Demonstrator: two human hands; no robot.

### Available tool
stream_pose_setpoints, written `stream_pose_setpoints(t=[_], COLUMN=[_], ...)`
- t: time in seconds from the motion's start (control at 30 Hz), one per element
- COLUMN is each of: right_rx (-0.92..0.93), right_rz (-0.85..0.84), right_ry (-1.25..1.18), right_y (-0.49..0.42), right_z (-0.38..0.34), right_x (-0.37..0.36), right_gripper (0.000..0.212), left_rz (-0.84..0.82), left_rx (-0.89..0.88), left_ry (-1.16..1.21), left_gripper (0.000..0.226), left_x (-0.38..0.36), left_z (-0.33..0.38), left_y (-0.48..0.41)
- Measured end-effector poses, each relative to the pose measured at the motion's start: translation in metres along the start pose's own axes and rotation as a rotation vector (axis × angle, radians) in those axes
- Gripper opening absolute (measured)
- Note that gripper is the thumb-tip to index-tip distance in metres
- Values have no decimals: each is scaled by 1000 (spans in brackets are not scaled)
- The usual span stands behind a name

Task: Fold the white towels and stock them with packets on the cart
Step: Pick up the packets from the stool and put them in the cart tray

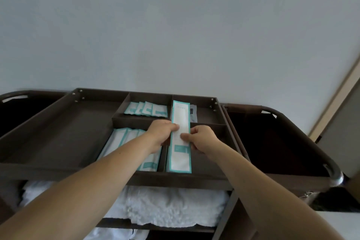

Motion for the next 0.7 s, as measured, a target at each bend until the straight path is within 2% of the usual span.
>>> stream_pose_setpoints(t=[0.13, 0.3, 0.47, 0.6, 0.7], right_rx=[-41, -256, -358, -366, -376], right_rz=[84, 0, -59, -41, -53], right_ry=[12, 92, 183, 265, 418], right_y=[-1, -6, -8, -10, -11], right_z=[18, 47, 57, 51, 48], right_x=[14, 16, 3, 0, -1], right_gripper=[19, 19, 20, 13, 20], left_rz=[34, 78, 66, 86, 96], left_rx=[-17, -49, -54, -33, -21], left_ry=[-111, -155, -194, -197, -192], left_gripper=[12, 12, 16, 16, 15], left_x=[-1, 10, 14, 23, 30], left_z=[2, 8, 4, -4, -7], left_y=[-1, -3, -2, -1, -1])
Point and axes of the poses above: each hand's wrist, its own y-axis away from the middle knuckle, its own x-axis out of the back of the hand, z = x × y, the point moved 3 cm from there along -y, towards the middle knuckle, and after that the axes turned 6 degrees about -z, right-handed, at the moved point
